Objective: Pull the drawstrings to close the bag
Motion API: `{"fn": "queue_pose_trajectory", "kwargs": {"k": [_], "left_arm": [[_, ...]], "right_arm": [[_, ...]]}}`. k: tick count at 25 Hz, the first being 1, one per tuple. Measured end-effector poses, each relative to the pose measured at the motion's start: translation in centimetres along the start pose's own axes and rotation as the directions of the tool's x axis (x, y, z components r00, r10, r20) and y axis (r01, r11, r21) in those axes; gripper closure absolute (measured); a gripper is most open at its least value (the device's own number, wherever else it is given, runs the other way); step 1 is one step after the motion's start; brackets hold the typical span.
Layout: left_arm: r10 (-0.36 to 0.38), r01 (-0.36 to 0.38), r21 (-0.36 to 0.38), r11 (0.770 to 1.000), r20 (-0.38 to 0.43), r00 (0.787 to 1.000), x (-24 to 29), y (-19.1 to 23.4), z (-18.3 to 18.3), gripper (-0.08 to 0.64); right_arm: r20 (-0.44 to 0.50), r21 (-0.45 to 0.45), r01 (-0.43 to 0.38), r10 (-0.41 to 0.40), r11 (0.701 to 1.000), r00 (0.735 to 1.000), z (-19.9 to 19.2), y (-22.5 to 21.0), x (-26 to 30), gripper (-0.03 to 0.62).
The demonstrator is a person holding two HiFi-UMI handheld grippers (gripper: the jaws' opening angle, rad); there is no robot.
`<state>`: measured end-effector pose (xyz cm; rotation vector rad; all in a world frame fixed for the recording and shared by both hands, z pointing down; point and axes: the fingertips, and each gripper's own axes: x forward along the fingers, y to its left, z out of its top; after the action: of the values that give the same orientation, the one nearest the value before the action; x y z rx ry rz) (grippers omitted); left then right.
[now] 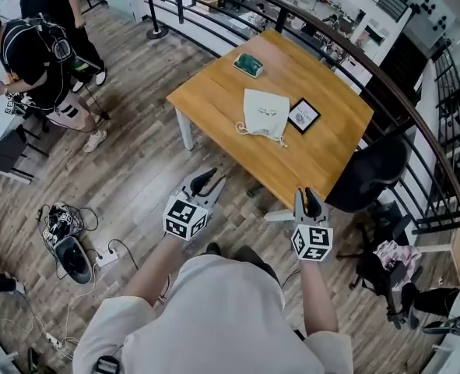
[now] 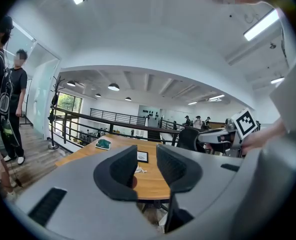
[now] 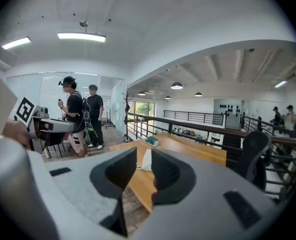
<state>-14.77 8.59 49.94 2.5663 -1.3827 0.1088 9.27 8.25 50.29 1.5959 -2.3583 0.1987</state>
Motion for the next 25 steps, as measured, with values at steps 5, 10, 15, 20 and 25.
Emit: {"fn": "queue_pose_trajectory", "kwargs": {"k": [5,10,15,20,25], "left_arm": [[-0.001,0.000,-0.012,1.000,-0.017,1.000,1.4,0.9,-0.3,0.446],[0.013,-0.014,-0.012,1.000,-0.030,0.999,3.5,2.3,-0.2,0.446],[0.035,-0.036,-0.015,0.999,-0.037,0.999,6.5,3.8,0.1,0.445],[0.047,-0.048,-0.015,0.999,-0.047,0.998,10.4,4.9,0.8,0.442],[0.066,-0.068,-0.027,0.997,-0.072,0.995,14.7,5.6,0.5,0.442]], "right_arm": [[-0.015,0.004,-0.009,0.009,1.000,1.000,0.0,-0.3,1.8,0.515],[-0.024,0.011,-0.026,0.026,1.000,0.999,0.1,-1.4,4.7,0.515],[-0.029,0.013,-0.056,0.057,0.998,0.998,0.4,-2.8,8.5,0.515],[-0.037,0.012,-0.086,0.087,0.996,0.996,1.0,-5.3,12.2,0.515],[-0.061,0.018,-0.112,0.113,0.994,0.992,0.8,-8.5,15.8,0.515]]}}
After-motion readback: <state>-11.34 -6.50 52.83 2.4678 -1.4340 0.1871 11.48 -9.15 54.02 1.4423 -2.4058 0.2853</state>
